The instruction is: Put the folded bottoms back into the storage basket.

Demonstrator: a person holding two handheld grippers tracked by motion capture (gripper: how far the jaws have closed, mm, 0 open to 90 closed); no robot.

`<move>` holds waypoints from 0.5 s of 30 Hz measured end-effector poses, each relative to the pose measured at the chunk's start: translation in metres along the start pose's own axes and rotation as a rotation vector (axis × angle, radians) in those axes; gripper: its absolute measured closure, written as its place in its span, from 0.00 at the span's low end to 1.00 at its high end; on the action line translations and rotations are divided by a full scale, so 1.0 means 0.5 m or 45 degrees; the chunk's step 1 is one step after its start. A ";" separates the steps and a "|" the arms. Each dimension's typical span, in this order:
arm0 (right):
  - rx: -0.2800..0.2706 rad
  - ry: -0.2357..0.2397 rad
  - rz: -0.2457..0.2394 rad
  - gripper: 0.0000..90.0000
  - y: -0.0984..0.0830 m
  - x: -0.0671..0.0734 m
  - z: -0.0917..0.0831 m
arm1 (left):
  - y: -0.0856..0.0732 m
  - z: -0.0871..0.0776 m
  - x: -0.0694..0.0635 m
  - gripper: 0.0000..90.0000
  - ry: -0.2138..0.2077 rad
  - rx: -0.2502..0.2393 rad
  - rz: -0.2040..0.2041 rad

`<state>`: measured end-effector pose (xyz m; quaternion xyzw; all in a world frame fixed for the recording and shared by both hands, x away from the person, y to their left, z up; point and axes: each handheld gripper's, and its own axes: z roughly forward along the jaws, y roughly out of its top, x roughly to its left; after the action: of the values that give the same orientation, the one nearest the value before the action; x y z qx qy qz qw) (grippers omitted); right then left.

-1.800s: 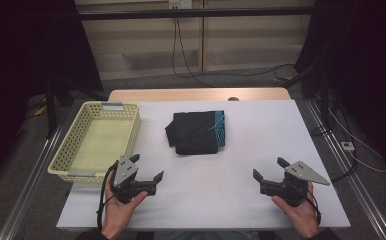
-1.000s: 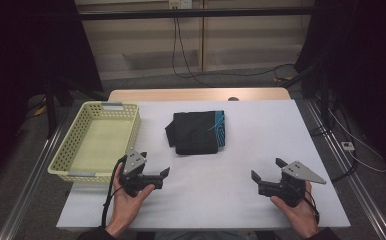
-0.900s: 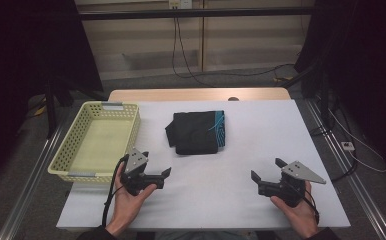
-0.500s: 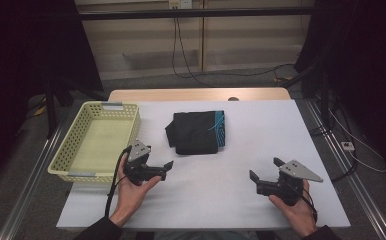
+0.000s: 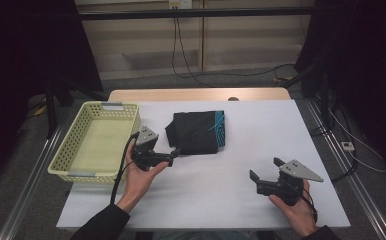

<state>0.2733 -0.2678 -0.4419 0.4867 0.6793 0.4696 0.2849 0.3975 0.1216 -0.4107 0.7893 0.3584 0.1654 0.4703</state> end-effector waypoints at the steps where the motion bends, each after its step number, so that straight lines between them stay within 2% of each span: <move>1: 0.001 0.000 0.001 0.05 0.000 0.000 -0.001 | 0.001 0.005 0.002 0.06 0.002 0.019 0.000; 6: 0.003 -0.005 0.004 0.05 0.000 -0.001 -0.001 | 0.008 0.021 0.012 0.06 0.010 0.045 -0.023; 13: 0.007 -0.007 0.004 0.05 -0.001 -0.002 -0.001 | 0.037 0.046 0.027 0.06 0.029 0.072 -0.042; 15: 0.006 -0.007 0.003 0.05 -0.001 -0.002 -0.001 | 0.040 0.049 0.028 0.09 0.016 0.074 -0.047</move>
<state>0.2729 -0.2688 -0.4420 0.4895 0.6791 0.4669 0.2851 0.4299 0.1103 -0.4070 0.7948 0.3806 0.1513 0.4477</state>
